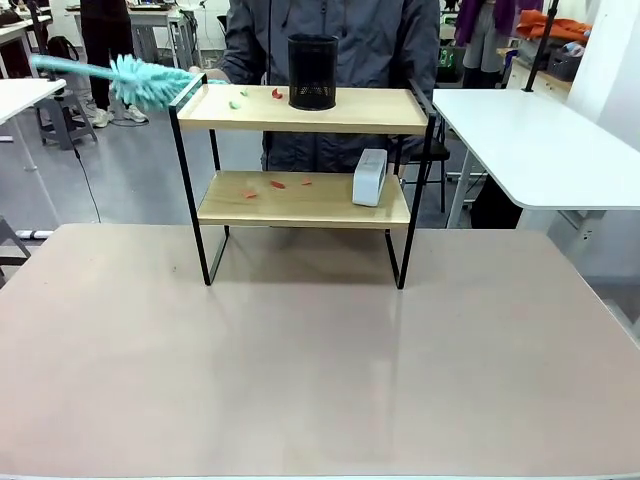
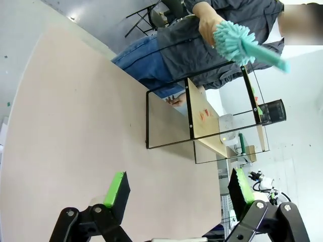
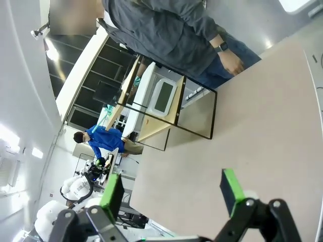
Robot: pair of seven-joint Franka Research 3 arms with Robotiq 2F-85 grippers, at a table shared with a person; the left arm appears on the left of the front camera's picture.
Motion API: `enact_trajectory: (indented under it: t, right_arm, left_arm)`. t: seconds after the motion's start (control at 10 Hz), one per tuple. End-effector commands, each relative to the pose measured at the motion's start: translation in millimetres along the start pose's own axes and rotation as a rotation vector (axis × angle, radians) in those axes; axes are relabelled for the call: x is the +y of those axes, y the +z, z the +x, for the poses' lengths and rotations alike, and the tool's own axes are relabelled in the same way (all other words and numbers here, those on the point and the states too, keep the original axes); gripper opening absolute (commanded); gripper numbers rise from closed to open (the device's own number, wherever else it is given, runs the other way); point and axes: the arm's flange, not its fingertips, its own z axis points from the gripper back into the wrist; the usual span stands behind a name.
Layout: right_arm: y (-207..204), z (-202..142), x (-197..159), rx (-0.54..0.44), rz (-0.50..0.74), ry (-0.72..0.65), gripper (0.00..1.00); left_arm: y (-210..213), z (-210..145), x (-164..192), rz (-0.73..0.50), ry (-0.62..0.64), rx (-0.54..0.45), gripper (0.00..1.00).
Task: Clean the shelf.
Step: Pick up the Duster from the human.
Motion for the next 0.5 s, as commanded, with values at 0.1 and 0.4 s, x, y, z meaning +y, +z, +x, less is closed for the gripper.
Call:
enact_trajectory:
  t: [0.1,0.4]
  right_arm:
    - [-2.7,0.6,1.8,-0.007,0.005,0.027,1.00]
    - [-2.7,0.6,1.8,-0.007,0.005,0.027,1.00]
  left_arm:
    - [-2.5,1.2,3.2,-0.024,-0.025,-0.017,1.00]
    - [-2.5,1.2,3.2,-0.024,-0.025,-0.017,1.00]
